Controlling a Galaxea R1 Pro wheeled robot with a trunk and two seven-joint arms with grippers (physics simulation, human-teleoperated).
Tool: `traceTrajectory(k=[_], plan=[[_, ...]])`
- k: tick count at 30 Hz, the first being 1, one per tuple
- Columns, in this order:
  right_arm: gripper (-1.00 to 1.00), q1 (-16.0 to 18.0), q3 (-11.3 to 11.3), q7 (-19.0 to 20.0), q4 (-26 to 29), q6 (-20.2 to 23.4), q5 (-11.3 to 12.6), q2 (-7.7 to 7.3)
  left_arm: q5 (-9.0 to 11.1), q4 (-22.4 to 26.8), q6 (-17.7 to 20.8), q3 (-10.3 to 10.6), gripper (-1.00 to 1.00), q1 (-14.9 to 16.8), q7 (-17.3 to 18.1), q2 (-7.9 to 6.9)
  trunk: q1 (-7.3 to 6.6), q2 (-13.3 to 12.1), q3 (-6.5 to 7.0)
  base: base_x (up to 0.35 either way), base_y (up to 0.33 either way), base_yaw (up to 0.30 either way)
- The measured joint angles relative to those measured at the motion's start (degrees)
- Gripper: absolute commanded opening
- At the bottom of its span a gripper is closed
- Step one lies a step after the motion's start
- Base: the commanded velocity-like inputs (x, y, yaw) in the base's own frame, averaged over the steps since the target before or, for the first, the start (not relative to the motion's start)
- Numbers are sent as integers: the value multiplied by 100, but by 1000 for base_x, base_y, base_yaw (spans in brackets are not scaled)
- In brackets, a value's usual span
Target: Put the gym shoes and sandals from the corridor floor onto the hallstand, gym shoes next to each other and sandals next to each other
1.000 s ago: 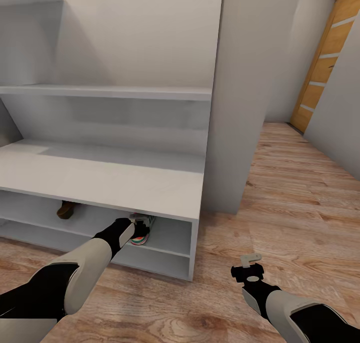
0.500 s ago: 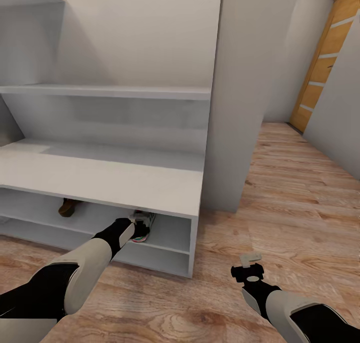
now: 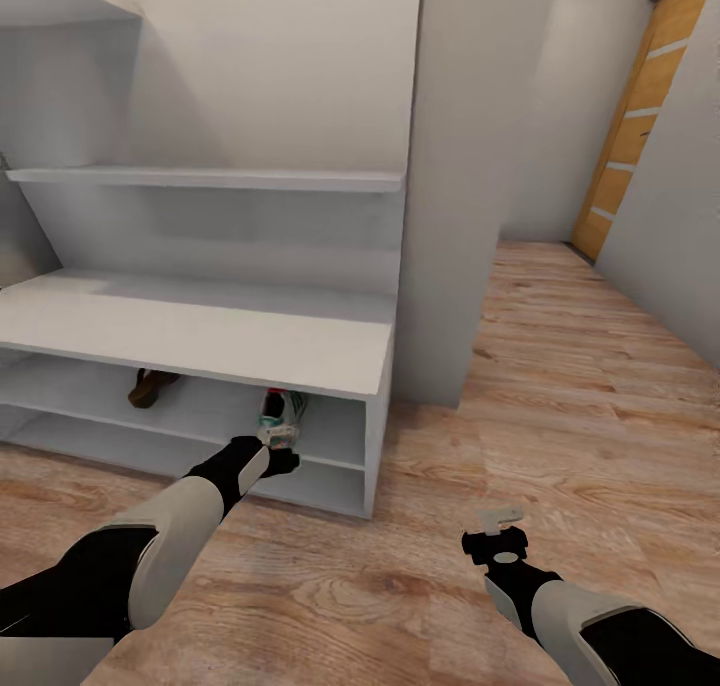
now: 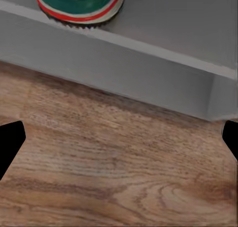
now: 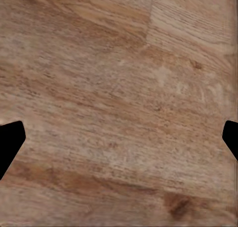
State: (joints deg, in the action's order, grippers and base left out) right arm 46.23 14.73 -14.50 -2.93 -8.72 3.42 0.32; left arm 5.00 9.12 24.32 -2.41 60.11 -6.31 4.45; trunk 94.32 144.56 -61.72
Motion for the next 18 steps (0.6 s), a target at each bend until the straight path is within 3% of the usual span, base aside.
traceTrajectory(k=[9,18], plan=[[100,0,0,-10,0,-1,0,-5,0,-6,0,0,100,0,1,0,0,0,0,-333,-110,0],[100,0,1,-12,0,-1,0,-8,0,-9,0,0,100,0,-1,-6,0,0,0,-325,-29,0]])
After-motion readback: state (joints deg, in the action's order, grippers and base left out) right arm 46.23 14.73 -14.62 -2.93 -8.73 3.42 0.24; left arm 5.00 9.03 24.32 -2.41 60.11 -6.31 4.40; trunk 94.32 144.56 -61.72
